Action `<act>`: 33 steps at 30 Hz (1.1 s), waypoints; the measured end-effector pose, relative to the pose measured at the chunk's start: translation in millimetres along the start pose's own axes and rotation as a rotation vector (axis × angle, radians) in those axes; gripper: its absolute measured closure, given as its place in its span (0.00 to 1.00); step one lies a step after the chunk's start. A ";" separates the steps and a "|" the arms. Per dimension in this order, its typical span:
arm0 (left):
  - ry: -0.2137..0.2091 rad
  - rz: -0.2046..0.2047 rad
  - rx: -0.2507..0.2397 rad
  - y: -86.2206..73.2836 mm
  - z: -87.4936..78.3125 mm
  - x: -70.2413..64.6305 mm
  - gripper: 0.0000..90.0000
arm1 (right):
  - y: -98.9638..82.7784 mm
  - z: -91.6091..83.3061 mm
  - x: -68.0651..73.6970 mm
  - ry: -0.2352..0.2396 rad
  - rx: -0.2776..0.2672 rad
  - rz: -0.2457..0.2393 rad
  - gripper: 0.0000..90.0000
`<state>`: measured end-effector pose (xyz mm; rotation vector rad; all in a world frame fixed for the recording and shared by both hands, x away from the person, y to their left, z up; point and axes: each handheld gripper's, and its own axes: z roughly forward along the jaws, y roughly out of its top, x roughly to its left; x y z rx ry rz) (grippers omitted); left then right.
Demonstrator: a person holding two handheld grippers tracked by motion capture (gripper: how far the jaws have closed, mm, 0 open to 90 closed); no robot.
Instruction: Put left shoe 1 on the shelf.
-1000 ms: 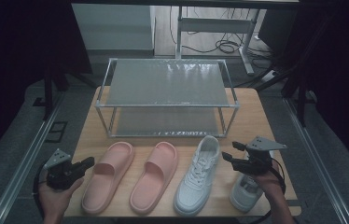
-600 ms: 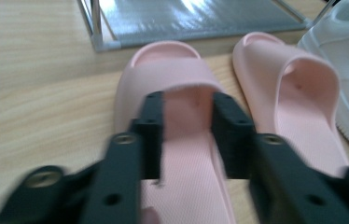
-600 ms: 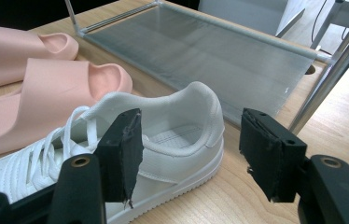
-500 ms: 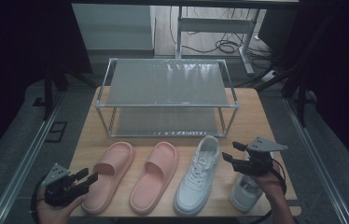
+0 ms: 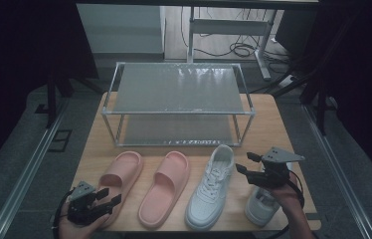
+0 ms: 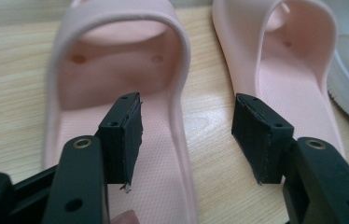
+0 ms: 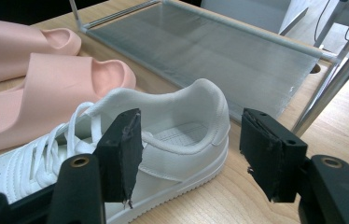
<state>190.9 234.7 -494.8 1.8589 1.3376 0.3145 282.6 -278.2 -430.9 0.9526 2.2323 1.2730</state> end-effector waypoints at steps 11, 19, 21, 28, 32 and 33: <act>0.024 0.016 0.020 16.0 28.5 -1.3 0.58 | -0.3 1.5 -0.3 -0.005 0.000 -0.001 0.44; 0.088 0.064 0.066 22.1 52.2 -9.4 0.85 | -1.2 -2.0 -2.9 -0.010 -0.005 0.007 0.44; 0.100 0.064 0.058 21.9 51.8 -9.3 0.89 | -1.7 -3.0 -4.0 -0.015 -0.009 0.013 0.44; 0.133 0.073 0.021 24.7 48.2 -10.3 0.95 | -1.6 -2.1 -2.6 -0.009 -0.004 0.005 0.44; 0.109 0.045 0.001 26.9 39.5 -4.3 0.95 | -1.7 -4.8 -5.0 -0.015 -0.011 0.014 0.44; 0.106 0.042 0.001 27.2 37.5 -3.3 0.95 | -1.6 -5.7 -5.6 -0.017 -0.015 0.019 0.44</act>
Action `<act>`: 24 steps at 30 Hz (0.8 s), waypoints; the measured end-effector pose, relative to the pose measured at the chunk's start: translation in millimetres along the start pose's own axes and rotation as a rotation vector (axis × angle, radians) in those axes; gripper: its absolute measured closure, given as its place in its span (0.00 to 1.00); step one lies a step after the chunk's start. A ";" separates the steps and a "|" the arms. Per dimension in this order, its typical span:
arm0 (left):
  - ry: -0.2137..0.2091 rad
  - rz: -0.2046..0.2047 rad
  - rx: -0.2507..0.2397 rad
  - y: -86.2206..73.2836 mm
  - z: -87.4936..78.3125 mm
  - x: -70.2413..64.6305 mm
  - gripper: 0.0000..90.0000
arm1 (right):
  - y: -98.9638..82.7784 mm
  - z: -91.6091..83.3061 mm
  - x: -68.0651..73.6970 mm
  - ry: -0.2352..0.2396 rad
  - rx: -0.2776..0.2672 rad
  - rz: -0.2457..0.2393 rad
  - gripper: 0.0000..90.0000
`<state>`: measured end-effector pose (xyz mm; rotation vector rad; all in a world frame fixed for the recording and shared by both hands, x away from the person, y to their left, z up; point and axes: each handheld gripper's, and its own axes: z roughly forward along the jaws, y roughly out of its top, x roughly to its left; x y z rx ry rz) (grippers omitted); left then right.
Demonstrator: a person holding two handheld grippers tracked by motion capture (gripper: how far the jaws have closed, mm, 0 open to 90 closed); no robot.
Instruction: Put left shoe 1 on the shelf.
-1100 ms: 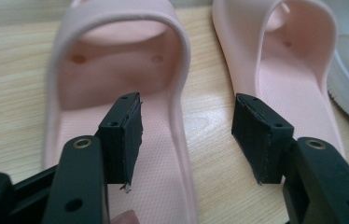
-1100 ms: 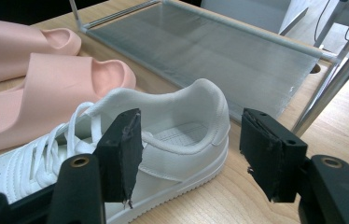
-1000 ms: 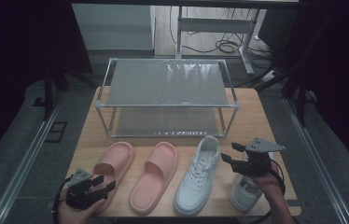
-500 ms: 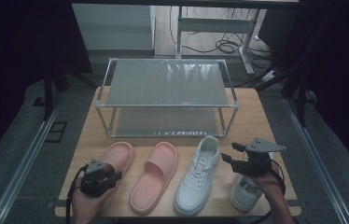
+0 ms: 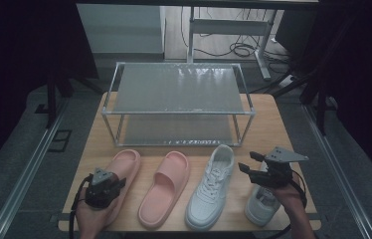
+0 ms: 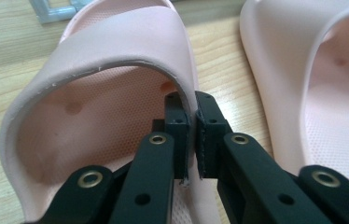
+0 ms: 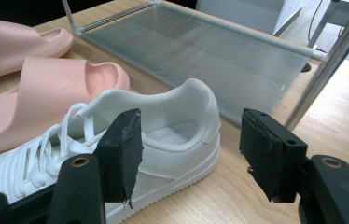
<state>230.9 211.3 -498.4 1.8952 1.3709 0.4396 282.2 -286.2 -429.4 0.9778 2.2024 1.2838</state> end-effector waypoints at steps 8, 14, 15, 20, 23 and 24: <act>-0.051 0.002 -0.031 8.8 -10.5 1.2 0.95 | 0.2 -1.9 -1.2 -0.002 -0.006 0.004 0.44; -0.068 0.007 -0.043 22.7 -11.5 0.5 0.95 | 0.8 -3.3 -0.7 -0.001 -0.012 0.000 0.44; -0.068 0.007 -0.043 22.7 -11.5 0.5 0.95 | 0.8 -3.3 -0.7 -0.001 -0.012 0.000 0.44; -0.083 0.014 -0.046 34.5 -5.5 -2.5 0.95 | 0.7 -4.3 -1.7 -0.005 -0.013 0.003 0.44; -0.086 0.015 -0.047 39.7 -4.1 -4.0 0.95 | 0.9 -4.3 -1.0 -0.004 -0.012 0.002 0.44; -0.088 0.027 -0.055 45.0 -2.3 -5.6 0.95 | 1.2 -4.5 -0.7 -0.002 -0.011 -0.001 0.44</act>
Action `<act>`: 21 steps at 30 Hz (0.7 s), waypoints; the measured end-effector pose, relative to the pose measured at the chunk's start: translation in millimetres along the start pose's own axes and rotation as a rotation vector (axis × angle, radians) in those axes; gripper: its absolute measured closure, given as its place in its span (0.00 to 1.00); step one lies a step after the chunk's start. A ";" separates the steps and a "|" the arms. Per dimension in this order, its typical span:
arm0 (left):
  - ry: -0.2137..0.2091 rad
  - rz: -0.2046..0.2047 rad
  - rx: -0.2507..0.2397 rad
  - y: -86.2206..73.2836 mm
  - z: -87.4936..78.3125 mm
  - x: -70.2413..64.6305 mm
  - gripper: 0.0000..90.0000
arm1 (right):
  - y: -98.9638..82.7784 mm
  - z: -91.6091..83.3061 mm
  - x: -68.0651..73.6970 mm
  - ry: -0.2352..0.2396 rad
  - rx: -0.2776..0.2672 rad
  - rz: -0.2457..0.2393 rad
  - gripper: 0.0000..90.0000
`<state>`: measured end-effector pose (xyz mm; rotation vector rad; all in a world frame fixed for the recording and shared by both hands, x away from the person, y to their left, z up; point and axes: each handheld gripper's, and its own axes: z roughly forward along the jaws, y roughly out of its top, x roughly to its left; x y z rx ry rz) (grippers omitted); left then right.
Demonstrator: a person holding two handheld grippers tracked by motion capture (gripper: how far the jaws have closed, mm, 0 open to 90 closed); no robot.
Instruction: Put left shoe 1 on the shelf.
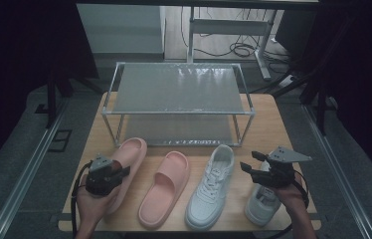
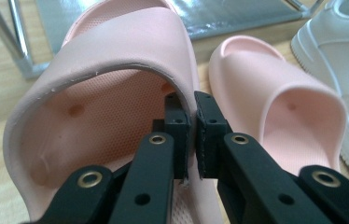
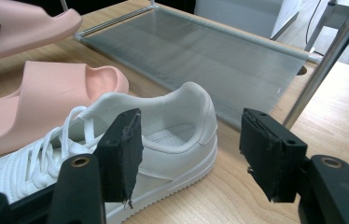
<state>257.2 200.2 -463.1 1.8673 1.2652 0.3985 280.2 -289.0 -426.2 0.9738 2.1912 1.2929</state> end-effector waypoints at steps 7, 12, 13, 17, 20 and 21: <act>-0.007 0.019 0.001 18.2 11.8 -1.8 0.95 | -0.6 1.7 0.2 0.003 0.006 -0.001 0.44; -0.007 0.023 0.007 27.3 21.0 -1.3 0.95 | 0.6 -0.5 1.2 0.012 -0.005 -0.001 0.44; -0.001 0.026 0.009 29.7 24.1 -1.2 0.95 | 0.7 -0.7 1.2 0.012 -0.006 -0.002 0.44; 0.011 0.034 0.015 38.5 33.9 -0.1 0.95 | 0.2 -0.2 0.2 0.009 -0.002 0.003 0.44; 0.032 0.043 0.009 44.5 42.9 0.5 0.95 | -0.5 0.2 -0.5 0.008 -0.002 0.006 0.44; 0.032 0.043 0.009 44.5 42.9 0.5 0.95 | -0.5 -0.1 -0.7 0.007 -0.004 0.005 0.44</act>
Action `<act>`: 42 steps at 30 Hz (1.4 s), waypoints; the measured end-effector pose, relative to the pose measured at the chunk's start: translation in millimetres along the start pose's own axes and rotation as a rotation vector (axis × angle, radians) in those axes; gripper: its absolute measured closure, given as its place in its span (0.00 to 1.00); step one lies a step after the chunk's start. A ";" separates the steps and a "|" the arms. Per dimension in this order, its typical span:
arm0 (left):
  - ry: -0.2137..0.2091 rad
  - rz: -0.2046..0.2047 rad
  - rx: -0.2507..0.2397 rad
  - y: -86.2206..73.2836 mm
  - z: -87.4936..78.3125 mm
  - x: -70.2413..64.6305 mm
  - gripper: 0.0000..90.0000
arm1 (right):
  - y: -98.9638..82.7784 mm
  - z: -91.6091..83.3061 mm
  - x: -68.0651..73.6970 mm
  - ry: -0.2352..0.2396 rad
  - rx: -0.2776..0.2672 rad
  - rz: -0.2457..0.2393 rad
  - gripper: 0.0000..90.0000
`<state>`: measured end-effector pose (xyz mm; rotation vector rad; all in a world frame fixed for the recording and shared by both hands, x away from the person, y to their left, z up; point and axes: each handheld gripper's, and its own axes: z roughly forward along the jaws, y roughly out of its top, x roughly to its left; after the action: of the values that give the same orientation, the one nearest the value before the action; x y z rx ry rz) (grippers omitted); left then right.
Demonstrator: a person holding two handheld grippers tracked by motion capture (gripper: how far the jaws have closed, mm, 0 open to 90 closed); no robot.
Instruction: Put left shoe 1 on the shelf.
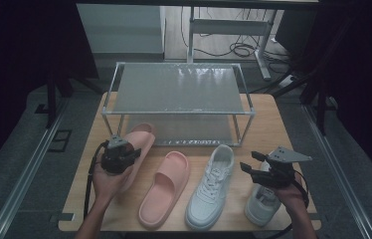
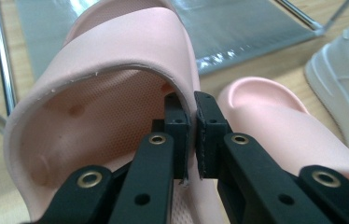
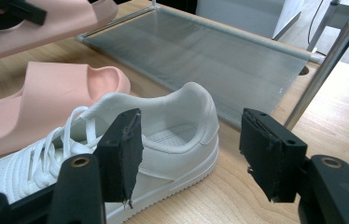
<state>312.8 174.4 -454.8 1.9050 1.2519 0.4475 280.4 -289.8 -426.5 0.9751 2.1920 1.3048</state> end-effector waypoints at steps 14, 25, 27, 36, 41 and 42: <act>0.045 0.045 0.025 23.7 44.4 -4.8 0.95 | -0.2 -2.8 -2.3 -0.004 -0.004 0.005 0.44; 0.048 0.065 0.044 36.9 68.2 -9.4 0.95 | -0.4 -3.3 -2.5 -0.005 -0.006 0.005 0.44; 0.051 0.065 0.046 36.9 70.2 -9.4 0.95 | -0.5 -3.5 -3.0 -0.006 -0.005 0.005 0.44; 0.071 0.076 0.056 37.5 82.1 -8.9 0.95 | 0.4 -4.0 -1.7 -0.001 -0.006 0.003 0.44; 0.086 0.085 0.067 40.0 90.0 -8.6 0.95 | 0.6 -1.5 0.3 0.004 -0.003 -0.003 0.44; 0.086 0.087 0.067 40.9 91.4 -9.2 0.95 | 0.4 -1.3 0.2 0.004 -0.002 -0.003 0.44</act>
<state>393.6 119.5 -478.8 2.0217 1.2572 0.5442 279.6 -290.2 -425.5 0.9682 2.1945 1.3083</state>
